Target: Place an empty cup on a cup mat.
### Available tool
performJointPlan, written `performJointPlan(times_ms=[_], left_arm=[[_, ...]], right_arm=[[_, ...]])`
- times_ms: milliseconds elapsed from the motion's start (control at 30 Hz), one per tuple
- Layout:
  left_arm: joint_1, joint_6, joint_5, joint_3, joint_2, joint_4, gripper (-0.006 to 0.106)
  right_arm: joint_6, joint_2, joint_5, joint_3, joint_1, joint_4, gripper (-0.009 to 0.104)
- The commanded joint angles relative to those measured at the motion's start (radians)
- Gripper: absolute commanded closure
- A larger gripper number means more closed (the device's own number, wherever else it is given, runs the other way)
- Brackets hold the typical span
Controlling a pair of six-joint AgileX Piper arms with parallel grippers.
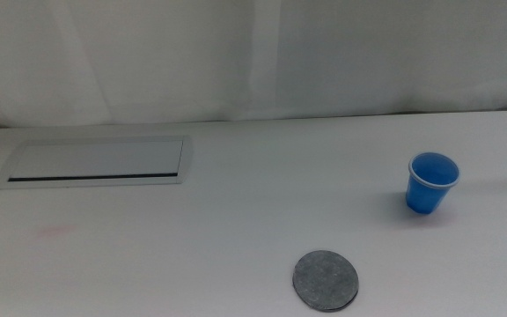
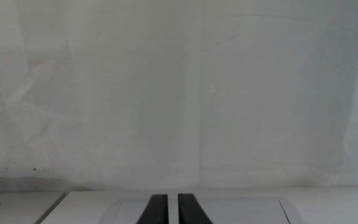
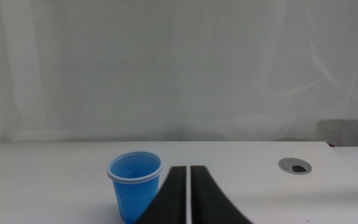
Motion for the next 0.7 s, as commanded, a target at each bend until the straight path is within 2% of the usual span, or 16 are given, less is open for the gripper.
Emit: performJointPlan(times_ms=[0,100,200,233,567,667], left_arm=[[0.002,-0.005,0.0,0.038,-0.005,-0.003,0.103],[0.002,-0.005,0.0,0.038,-0.005,-0.003,0.103],[0.002,-0.005,0.0,0.038,-0.005,-0.003,0.103],[0.002,-0.005,0.0,0.038,-0.005,-0.003,0.103],[0.002,-0.005,0.0,0.038,-0.005,-0.003,0.103],[0.002,-0.005,0.0,0.038,-0.005,-0.003,0.103]], right_arm=[[-0.004,-0.036,0.0,0.04,0.005,-0.006,0.087],[-0.004,-0.033,-0.003,0.04,0.005,-0.006,0.057],[-0.004,-0.033,-0.049,0.04,0.005,-0.006,0.005],[-0.004,-0.033,-0.058,0.04,0.005,-0.004,-0.007],[-0.004,-0.033,-0.076,0.04,0.005,0.007,-0.008],[-0.002,-0.033,-0.078,0.04,0.005,0.075,-0.008]])
